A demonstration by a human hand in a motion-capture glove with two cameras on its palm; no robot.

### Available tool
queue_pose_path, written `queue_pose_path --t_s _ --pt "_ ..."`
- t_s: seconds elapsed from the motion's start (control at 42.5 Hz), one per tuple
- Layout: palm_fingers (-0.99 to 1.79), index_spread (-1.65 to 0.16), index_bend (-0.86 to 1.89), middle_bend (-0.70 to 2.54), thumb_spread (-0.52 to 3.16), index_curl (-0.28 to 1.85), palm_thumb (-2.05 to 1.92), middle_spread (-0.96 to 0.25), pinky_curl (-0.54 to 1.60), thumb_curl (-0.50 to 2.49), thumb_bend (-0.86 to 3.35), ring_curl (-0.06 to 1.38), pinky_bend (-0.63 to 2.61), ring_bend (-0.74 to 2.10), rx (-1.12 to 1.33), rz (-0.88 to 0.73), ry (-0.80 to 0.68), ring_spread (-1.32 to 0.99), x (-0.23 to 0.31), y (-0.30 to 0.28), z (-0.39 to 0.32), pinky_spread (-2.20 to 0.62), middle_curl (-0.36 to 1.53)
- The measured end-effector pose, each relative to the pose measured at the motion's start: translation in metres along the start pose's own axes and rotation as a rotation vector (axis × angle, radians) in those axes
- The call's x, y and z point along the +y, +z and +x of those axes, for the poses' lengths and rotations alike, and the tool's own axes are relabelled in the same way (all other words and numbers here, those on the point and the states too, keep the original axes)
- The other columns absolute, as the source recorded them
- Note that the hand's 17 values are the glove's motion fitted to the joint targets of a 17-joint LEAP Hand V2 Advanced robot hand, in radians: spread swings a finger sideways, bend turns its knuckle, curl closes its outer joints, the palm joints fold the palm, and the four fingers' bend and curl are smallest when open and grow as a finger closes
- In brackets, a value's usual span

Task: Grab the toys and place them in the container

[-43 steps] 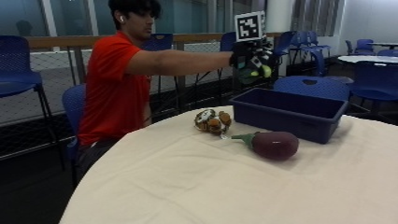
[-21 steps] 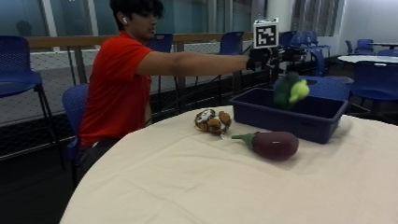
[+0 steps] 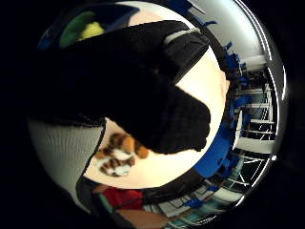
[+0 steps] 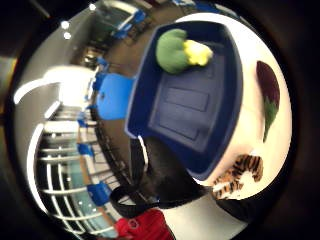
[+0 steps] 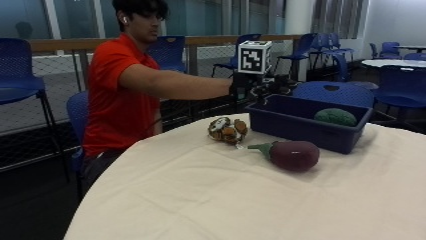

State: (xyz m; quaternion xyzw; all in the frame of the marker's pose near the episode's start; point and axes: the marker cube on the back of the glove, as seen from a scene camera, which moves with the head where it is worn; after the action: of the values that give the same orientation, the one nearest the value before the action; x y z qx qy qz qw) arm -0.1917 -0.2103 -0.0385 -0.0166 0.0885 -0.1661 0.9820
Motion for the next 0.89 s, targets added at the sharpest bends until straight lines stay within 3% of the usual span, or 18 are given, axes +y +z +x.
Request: queue_pose_path --t_s 0.118,0.259,0.494,0.893 --pt "-0.31 -0.31 0.12 0.09 1.08 0.27 -0.1 -0.03 0.42 0.36 -0.08 0.22 1.38 0.14 -0.11 -0.04 0.106 0.03 0.029 0.021 0.016 0.14 0.27" --pt "-0.28 -0.32 0.15 0.11 1.05 0.27 -0.12 -0.03 0.39 0.32 -0.1 0.2 1.35 0.12 -0.076 -0.059 0.154 0.04 0.068 0.051 0.03 0.15 0.25" --pt "-0.24 -0.34 0.17 0.11 1.01 0.29 -0.13 -0.04 0.37 0.26 -0.1 0.17 1.29 0.12 -0.089 -0.125 0.096 0.05 0.116 0.092 0.017 0.16 0.23" --pt "-0.2 -0.34 0.15 0.06 1.03 0.29 -0.07 -0.01 0.37 0.22 -0.06 0.15 1.34 0.19 -0.093 -0.216 0.091 0.06 0.129 0.124 0.003 0.13 0.18"
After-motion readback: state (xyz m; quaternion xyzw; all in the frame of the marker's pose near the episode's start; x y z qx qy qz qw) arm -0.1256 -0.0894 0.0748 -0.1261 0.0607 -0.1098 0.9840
